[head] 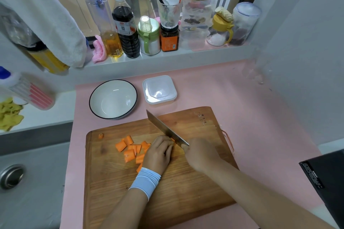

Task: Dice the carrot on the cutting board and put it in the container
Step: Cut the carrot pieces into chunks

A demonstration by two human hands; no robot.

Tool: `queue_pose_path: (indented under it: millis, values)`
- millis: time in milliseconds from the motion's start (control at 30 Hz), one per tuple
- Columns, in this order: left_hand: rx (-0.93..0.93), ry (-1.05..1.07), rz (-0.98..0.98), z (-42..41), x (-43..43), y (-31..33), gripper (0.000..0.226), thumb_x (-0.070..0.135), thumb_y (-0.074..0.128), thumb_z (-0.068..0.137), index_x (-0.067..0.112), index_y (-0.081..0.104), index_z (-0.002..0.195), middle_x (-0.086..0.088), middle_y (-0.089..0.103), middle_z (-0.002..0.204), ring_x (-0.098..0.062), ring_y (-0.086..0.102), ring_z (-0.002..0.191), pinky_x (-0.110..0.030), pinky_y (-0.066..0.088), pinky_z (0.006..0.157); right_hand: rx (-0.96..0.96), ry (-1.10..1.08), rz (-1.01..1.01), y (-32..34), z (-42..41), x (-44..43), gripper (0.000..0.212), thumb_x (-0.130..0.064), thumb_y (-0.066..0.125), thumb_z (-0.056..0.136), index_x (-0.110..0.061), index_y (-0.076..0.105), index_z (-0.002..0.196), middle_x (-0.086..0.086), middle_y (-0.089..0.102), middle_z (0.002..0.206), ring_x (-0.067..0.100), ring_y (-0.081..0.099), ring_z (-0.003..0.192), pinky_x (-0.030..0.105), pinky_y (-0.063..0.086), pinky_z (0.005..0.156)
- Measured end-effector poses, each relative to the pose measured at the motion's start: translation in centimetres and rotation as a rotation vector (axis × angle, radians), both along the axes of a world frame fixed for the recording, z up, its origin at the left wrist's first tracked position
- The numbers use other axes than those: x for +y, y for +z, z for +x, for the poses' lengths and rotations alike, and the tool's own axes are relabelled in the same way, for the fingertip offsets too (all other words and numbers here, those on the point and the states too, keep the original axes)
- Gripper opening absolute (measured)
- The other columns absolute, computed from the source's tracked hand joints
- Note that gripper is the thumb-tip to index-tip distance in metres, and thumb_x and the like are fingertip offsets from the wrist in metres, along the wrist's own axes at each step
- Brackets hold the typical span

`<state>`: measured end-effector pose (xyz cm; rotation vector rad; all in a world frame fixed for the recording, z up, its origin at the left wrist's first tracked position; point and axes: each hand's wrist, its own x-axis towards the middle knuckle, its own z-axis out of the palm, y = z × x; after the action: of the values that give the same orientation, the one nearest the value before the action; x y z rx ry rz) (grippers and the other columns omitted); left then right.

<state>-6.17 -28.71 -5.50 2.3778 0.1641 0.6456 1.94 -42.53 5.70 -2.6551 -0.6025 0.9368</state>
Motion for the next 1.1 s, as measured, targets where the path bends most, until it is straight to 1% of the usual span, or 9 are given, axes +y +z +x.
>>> queue_pose_path:
  millis: [67,167,267,400,533,667,867,1000,1100]
  values:
    - [0.002,-0.005,0.013,0.0,0.0,0.0,0.009,-0.003,0.070,0.083,0.003,0.071,0.089,-0.006,0.064,0.094,-0.016,0.062,0.091,-0.021,0.049,0.089,-0.029,0.023,-0.003,0.3,-0.2,-0.1,0.030,-0.038,0.044,0.105,-0.020,0.059,0.086,-0.002,0.058,0.078,0.021,0.059,0.075,0.031,0.045,0.064]
    - [0.010,-0.013,0.024,0.0,0.1,0.0,0.009,-0.002,0.070,0.084,0.004,0.070,0.090,-0.005,0.065,0.095,-0.016,0.062,0.093,-0.021,0.049,0.090,-0.057,0.037,0.017,0.9,-0.4,-0.3,0.028,-0.036,0.044,0.106,-0.023,0.056,0.084,-0.006,0.054,0.073,0.012,0.051,0.064,0.026,0.033,0.051]
    - [0.015,-0.012,0.032,0.0,0.4,-0.2,0.006,0.002,0.068,0.086,0.004,0.070,0.091,-0.005,0.065,0.095,-0.017,0.062,0.093,-0.023,0.050,0.089,-0.085,0.050,0.030,1.4,-0.6,-0.5,0.028,-0.037,0.044,0.106,-0.022,0.056,0.085,-0.007,0.053,0.072,0.010,0.049,0.061,0.025,0.030,0.049]
    - [0.021,-0.021,0.027,0.0,0.5,-0.3,0.011,0.010,0.060,0.091,0.005,0.070,0.091,-0.004,0.064,0.096,-0.016,0.061,0.094,-0.021,0.048,0.091,-0.102,0.050,0.032,1.7,-1.0,-0.8,0.026,-0.038,0.044,0.105,-0.024,0.056,0.087,-0.007,0.053,0.074,0.012,0.052,0.065,0.026,0.034,0.052]
    - [0.027,-0.014,0.031,0.1,0.4,-0.1,0.007,0.004,0.065,0.087,0.006,0.070,0.092,-0.004,0.064,0.095,-0.015,0.060,0.095,-0.016,0.044,0.093,-0.110,0.070,0.021,1.9,-1.2,-0.9,0.024,-0.033,0.046,0.104,-0.020,0.065,0.095,-0.004,0.060,0.080,0.017,0.060,0.073,0.029,0.045,0.061]
    - [0.009,-0.023,0.035,0.1,0.4,0.0,0.009,-0.002,0.070,0.083,0.005,0.070,0.089,-0.005,0.065,0.093,-0.014,0.059,0.094,-0.014,0.043,0.094,-0.106,0.076,0.008,2.6,-1.3,-1.1,0.026,-0.034,0.046,0.104,-0.019,0.066,0.096,-0.001,0.063,0.084,0.020,0.063,0.078,0.037,0.056,0.073]
    - [0.011,-0.022,0.029,0.1,0.3,0.1,0.012,-0.004,0.072,0.081,0.005,0.071,0.088,-0.005,0.065,0.092,-0.013,0.059,0.092,-0.013,0.043,0.092,-0.096,0.090,-0.006,3.3,-1.2,-0.9,0.026,-0.037,0.045,0.105,-0.022,0.054,0.086,-0.002,0.059,0.082,0.021,0.063,0.080,0.038,0.056,0.076]
    - [0.028,-0.016,0.021,0.1,0.4,0.0,0.010,-0.002,0.071,0.083,0.005,0.071,0.090,-0.005,0.064,0.094,-0.015,0.061,0.092,-0.017,0.046,0.090,-0.066,0.074,-0.016,3.2,-0.9,-0.8,0.021,-0.031,0.048,0.104,-0.020,0.060,0.091,-0.002,0.062,0.084,0.018,0.064,0.080,0.034,0.057,0.075]
    - [0.033,-0.006,0.007,0.1,0.3,-0.2,0.010,-0.001,0.070,0.084,0.005,0.071,0.091,-0.004,0.064,0.094,-0.015,0.061,0.091,-0.020,0.048,0.089,-0.052,0.080,-0.028,3.2,-0.7,-0.5,0.020,-0.027,0.048,0.103,-0.016,0.065,0.099,0.002,0.065,0.089,0.019,0.065,0.081,0.036,0.059,0.078]
